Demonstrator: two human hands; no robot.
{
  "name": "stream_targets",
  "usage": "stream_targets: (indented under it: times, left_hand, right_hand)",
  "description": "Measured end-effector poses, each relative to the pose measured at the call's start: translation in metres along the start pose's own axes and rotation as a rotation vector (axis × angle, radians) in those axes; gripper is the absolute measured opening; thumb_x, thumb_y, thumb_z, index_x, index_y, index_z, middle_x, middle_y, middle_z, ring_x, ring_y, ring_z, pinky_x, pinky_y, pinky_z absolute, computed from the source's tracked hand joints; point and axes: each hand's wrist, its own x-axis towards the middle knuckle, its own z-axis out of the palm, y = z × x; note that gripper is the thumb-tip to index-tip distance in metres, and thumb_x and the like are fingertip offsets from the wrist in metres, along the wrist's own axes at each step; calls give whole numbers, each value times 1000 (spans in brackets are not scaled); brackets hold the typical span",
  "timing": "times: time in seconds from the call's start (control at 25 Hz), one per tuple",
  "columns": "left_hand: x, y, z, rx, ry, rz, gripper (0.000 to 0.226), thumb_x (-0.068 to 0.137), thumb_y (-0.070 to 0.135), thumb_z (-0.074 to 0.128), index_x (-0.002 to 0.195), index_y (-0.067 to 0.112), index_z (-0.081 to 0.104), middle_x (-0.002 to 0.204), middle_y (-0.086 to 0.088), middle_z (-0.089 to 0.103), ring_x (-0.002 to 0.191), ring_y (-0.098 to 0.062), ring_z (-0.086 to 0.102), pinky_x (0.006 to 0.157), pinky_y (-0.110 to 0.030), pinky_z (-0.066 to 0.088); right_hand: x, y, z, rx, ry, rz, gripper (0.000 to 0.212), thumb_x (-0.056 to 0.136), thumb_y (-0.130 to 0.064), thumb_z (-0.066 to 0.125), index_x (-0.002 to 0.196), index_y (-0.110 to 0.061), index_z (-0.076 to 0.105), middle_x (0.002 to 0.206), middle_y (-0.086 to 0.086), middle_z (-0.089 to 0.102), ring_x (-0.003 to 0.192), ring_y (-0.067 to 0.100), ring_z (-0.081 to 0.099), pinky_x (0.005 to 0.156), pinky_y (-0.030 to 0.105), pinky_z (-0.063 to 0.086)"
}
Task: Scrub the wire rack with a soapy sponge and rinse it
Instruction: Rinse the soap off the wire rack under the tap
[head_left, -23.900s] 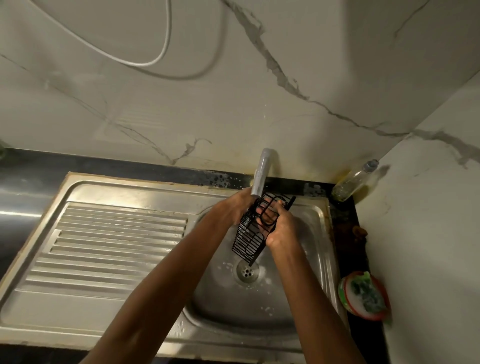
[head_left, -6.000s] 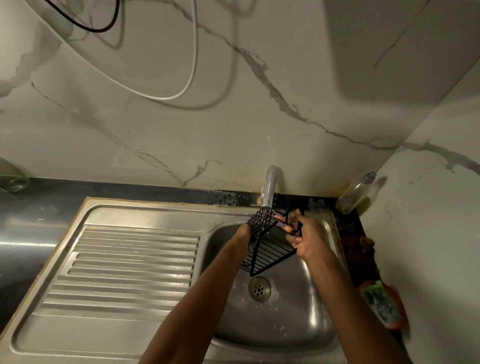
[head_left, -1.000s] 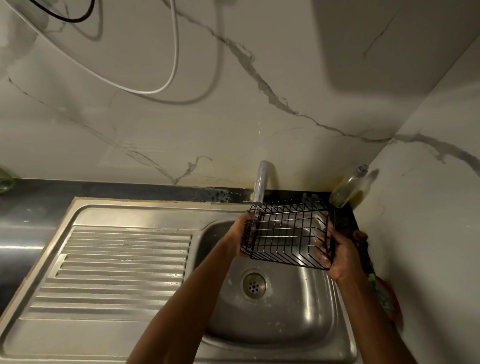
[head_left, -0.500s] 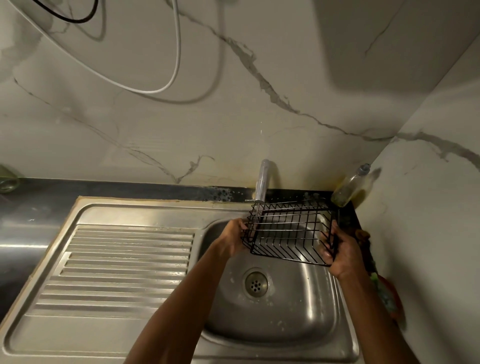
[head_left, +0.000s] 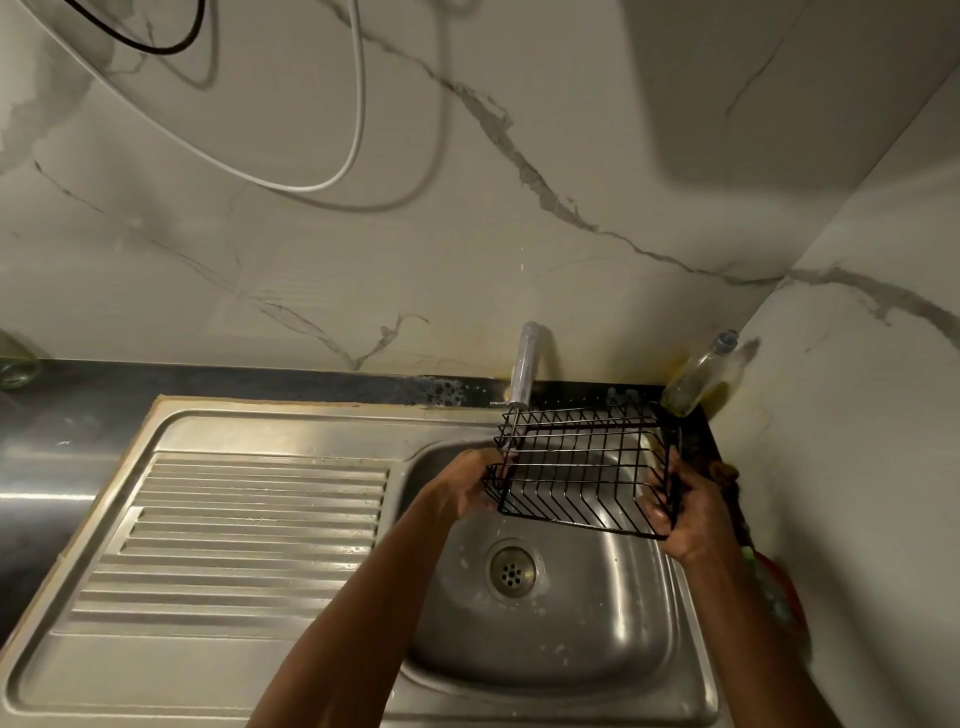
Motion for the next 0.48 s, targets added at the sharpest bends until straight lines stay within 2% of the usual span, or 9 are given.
stream_targets:
  times: [0.08, 0.2, 0.28, 0.32, 0.4, 0.48]
  left_hand:
    - [-3, 0, -4, -139, -29, -9, 55, 82, 37, 61, 127, 4, 63, 112, -16, 65, 106, -32, 61, 90, -48, 54]
    - [-7, 4, -2, -271, -64, -13, 57, 95, 52, 50, 124, 5, 65, 119, -19, 67, 108, -35, 64, 102, -52, 48]
    - [-7, 8, 1, -293, -107, -42, 67, 97, 65, 46, 124, 8, 67, 115, -15, 71, 103, -32, 67, 102, -49, 50]
    - [-7, 8, 4, -306, -114, -59, 68, 98, 68, 44, 117, 7, 68, 108, -14, 73, 97, -30, 68, 95, -45, 53]
    - [-4, 5, 0, -321, -58, -65, 72, 99, 68, 42, 121, 5, 69, 99, -13, 76, 83, -24, 72, 77, -38, 60]
    - [-5, 6, -5, -318, -16, -60, 75, 94, 71, 49, 116, 4, 73, 87, -9, 72, 61, -16, 66, 52, -27, 57]
  right_hand:
    - [-1, -3, 0, 2, 17, -7, 24, 103, -30, 46, 93, -16, 63, 55, -2, 50, 32, 7, 36, 27, 16, 25]
    - [-2, -6, -6, 44, -58, 60, 37, 105, -34, 40, 79, -19, 61, 48, -4, 43, 29, 6, 33, 26, 14, 23]
    - [0, -1, -12, 50, -123, 120, 42, 106, -35, 36, 71, -19, 53, 44, -6, 39, 28, 5, 32, 26, 14, 25]
    - [-1, 2, -13, 40, -135, 135, 42, 106, -35, 34, 71, -20, 51, 43, -6, 38, 27, 5, 32, 25, 15, 26]
    - [-1, 17, -16, 11, -98, 149, 40, 104, -37, 38, 70, -20, 52, 43, -6, 37, 27, 5, 31, 27, 14, 26]
    - [1, 30, -18, -29, -22, 127, 33, 98, -41, 47, 73, -19, 54, 45, -5, 39, 29, 6, 31, 29, 13, 25]
